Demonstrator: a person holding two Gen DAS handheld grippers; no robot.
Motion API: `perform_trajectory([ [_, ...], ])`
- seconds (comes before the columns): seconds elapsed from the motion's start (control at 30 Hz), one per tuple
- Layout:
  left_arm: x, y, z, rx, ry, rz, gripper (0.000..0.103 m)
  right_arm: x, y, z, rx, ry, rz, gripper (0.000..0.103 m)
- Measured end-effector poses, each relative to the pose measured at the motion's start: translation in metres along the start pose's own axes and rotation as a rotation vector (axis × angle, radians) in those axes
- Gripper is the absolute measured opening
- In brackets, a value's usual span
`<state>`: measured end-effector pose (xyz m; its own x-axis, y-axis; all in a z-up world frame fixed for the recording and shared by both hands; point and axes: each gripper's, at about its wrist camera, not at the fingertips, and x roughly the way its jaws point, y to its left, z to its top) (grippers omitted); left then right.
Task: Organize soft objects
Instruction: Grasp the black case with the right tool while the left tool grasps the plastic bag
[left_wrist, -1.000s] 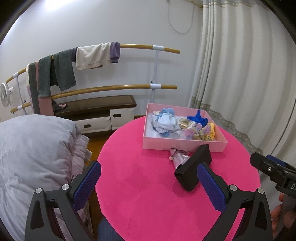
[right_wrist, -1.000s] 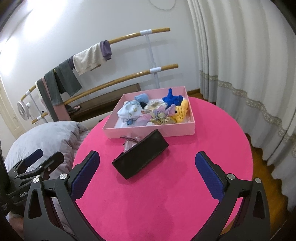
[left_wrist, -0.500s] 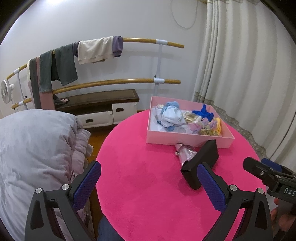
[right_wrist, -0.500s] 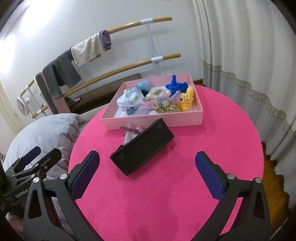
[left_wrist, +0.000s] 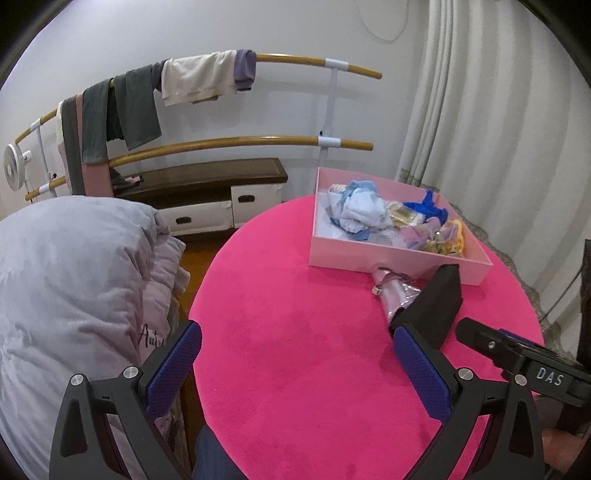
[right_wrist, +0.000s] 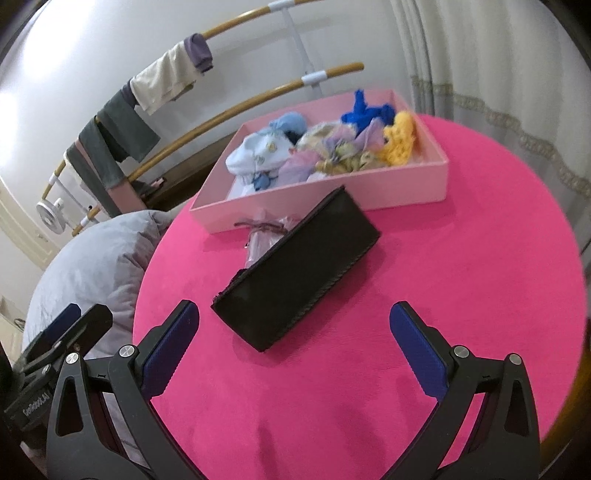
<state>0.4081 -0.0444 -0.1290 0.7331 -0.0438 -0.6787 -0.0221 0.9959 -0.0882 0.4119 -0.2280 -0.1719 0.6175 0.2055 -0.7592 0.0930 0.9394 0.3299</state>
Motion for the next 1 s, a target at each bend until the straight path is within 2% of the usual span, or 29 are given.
perform_trajectory([
  [0.4,0.033,0.007,0.006,-0.006,0.044,0.011,0.103,0.054,-0.008,0.014,0.125,0.046,0.104,0.103],
  [0.43,0.035,0.007,0.006,-0.003,0.046,0.011,0.103,0.058,-0.007,0.014,0.122,0.049,0.106,0.099],
  [0.47,0.036,0.007,0.006,-0.002,0.046,0.011,0.103,0.062,-0.007,0.014,0.113,0.052,0.102,0.085],
  [0.5,0.038,0.005,0.006,0.001,0.047,0.012,0.103,0.064,-0.006,0.013,0.104,0.054,0.093,0.075],
  [0.67,0.046,0.002,0.006,0.004,0.057,0.013,0.103,0.061,-0.01,0.008,0.071,0.046,0.135,0.054],
  [0.77,0.049,-0.002,0.006,0.013,0.059,0.01,0.103,0.053,-0.013,0.007,0.051,0.038,0.142,0.046],
  [0.87,0.051,-0.01,0.006,0.03,0.06,0.003,0.103,0.042,-0.021,0.006,0.046,0.03,0.142,0.044],
  [1.0,0.052,-0.02,0.005,0.052,0.058,-0.003,0.103,0.02,-0.029,0.008,0.014,-0.01,0.076,0.042],
])
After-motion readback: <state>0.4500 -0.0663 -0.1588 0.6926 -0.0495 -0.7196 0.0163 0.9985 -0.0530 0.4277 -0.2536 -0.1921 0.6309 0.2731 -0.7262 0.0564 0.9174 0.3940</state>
